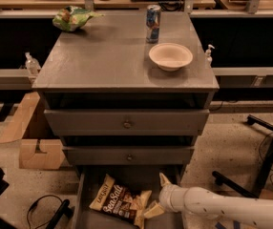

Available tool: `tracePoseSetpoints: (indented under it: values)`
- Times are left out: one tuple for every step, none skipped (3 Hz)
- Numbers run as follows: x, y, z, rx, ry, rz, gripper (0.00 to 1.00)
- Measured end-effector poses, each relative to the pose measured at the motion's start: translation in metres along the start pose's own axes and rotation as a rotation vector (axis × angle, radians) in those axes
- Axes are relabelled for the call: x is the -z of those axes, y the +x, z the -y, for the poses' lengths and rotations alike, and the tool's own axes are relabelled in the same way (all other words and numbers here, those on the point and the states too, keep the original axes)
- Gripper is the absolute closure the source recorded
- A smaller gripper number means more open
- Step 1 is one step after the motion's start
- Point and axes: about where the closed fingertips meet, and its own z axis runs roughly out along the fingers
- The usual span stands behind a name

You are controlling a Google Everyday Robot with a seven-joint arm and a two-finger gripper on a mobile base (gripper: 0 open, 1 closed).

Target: Pick brown chip bag from bottom drawer and place on counter

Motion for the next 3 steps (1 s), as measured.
tracePoseSetpoints:
  values:
    - [-0.045, 0.015, 0.005, -0.007, -0.031, -0.017, 0.0]
    - [-0.086, 0.022, 0.002, -0.018, -0.069, -0.021, 0.0]
    - [-0.128, 0.028, -0.016, -0.025, -0.13, -0.024, 0.0]
